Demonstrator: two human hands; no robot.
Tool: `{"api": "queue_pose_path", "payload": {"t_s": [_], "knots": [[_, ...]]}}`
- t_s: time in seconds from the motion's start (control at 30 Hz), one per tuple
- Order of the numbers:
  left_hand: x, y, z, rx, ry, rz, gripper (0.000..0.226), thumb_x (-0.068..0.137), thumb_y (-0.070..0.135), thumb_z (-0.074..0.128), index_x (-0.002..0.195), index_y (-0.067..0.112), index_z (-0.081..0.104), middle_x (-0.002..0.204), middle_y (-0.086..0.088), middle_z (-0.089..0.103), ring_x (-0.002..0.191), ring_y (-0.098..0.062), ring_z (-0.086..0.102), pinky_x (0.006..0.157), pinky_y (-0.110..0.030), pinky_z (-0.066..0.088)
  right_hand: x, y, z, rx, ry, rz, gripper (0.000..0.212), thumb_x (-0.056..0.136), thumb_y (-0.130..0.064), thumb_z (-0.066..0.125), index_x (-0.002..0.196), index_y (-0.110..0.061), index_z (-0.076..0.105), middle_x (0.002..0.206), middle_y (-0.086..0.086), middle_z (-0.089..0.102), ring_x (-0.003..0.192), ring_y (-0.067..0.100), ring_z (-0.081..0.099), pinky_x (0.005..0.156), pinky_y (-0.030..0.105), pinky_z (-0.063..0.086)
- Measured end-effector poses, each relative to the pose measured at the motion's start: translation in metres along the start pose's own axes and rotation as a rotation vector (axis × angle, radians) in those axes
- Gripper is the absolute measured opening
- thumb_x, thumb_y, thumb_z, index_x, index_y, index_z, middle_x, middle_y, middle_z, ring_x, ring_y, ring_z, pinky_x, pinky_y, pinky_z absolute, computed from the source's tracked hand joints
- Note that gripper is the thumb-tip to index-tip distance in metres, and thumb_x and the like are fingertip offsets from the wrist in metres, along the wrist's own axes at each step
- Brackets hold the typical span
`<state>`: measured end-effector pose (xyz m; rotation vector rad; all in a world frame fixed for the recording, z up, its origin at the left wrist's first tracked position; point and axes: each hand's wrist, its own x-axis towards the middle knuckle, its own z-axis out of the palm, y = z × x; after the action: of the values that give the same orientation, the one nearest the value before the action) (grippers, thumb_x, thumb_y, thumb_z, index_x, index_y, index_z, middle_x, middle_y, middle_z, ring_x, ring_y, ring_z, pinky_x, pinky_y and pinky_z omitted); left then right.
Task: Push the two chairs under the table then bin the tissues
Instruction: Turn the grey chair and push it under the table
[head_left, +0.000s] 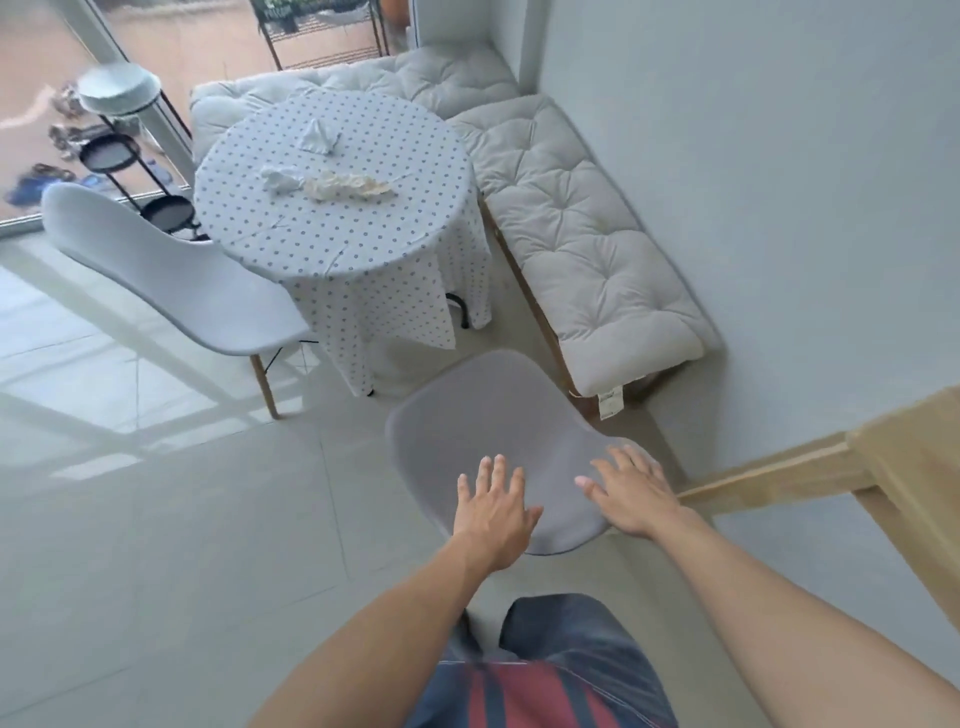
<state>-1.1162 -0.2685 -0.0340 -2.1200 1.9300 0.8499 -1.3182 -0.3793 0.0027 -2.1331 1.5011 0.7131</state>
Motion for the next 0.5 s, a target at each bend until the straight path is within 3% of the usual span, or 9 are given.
{"api": "queue_pose_path", "payload": {"t_s": [0.17, 0.3, 0.4, 0.5], "knots": [[-0.015, 0.017, 0.027, -0.029, 0.007, 0.015, 0.067, 0.106, 0.055, 0.019, 0.158, 0.013, 0.015, 0.17, -0.02, 0.008, 0.157, -0.037, 0.002, 0.122, -0.062, 0.011, 0.016, 0.01, 0.015, -0.144, -0.024, -0.168, 0.065, 0.105, -0.059, 0.018, 0.155, -0.023, 0.039, 0.17, 0.009, 0.022, 0.158, 0.027, 0.007, 0.124, 0.062, -0.002], [-0.019, 0.049, 0.038, -0.16, 0.058, -0.122, 0.064, 0.107, 0.055, 0.017, 0.153, 0.013, 0.031, 0.164, -0.02, 0.027, 0.153, -0.037, 0.02, 0.121, -0.057, 0.023, 0.024, 0.03, 0.02, -0.24, -0.008, -0.332, 0.065, 0.105, -0.058, 0.014, 0.14, -0.023, 0.057, 0.156, 0.007, 0.048, 0.152, 0.027, 0.028, 0.122, 0.061, 0.004], [-0.015, 0.079, 0.043, -0.223, 0.186, -0.204, 0.051, 0.108, 0.049, 0.017, 0.127, 0.017, 0.051, 0.136, -0.013, 0.057, 0.13, -0.033, 0.05, 0.108, -0.049, 0.041, 0.03, 0.041, 0.016, -0.305, 0.097, -0.464, 0.068, 0.103, -0.056, 0.01, 0.117, -0.027, 0.069, 0.127, 0.001, 0.07, 0.128, 0.024, 0.056, 0.118, 0.057, 0.019], [-0.011, 0.104, 0.046, -0.254, 0.295, -0.281, 0.047, 0.109, 0.045, 0.017, 0.105, 0.021, 0.058, 0.109, -0.005, 0.067, 0.103, -0.03, 0.062, 0.093, -0.044, 0.047, 0.031, 0.047, 0.022, -0.355, 0.166, -0.529, 0.066, 0.104, -0.051, 0.013, 0.103, -0.025, 0.074, 0.11, -0.001, 0.077, 0.109, 0.025, 0.066, 0.114, 0.054, 0.029]]}}
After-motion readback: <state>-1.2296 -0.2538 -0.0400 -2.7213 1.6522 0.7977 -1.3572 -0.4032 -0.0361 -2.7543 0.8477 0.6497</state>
